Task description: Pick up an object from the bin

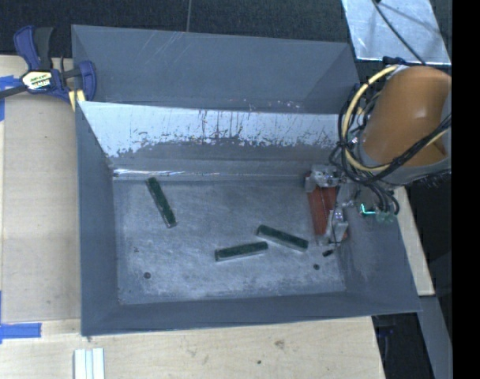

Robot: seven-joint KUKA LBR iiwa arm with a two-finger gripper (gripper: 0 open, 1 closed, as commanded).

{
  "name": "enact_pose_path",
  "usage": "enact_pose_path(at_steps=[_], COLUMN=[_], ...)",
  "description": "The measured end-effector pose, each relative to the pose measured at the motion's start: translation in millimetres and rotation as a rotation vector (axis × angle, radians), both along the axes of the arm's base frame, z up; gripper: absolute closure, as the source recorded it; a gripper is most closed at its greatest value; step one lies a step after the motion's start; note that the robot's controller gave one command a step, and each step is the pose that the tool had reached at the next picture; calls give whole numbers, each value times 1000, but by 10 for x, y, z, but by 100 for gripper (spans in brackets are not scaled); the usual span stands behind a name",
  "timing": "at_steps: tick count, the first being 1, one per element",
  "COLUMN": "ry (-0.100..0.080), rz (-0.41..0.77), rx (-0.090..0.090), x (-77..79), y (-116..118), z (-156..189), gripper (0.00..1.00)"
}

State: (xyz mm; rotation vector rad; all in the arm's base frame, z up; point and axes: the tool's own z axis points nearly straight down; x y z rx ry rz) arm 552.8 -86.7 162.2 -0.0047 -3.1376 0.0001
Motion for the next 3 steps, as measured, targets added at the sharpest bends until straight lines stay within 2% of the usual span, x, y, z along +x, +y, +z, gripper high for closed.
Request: enact_pose_path(at_steps=[1,2,3], ry=[1,-9,-11], rz=[139,141,187], rx=[2,-1,-1], x=[-230,-198,-264], y=[196,193,159], z=[-960,-912,719], gripper=[0,100,100])
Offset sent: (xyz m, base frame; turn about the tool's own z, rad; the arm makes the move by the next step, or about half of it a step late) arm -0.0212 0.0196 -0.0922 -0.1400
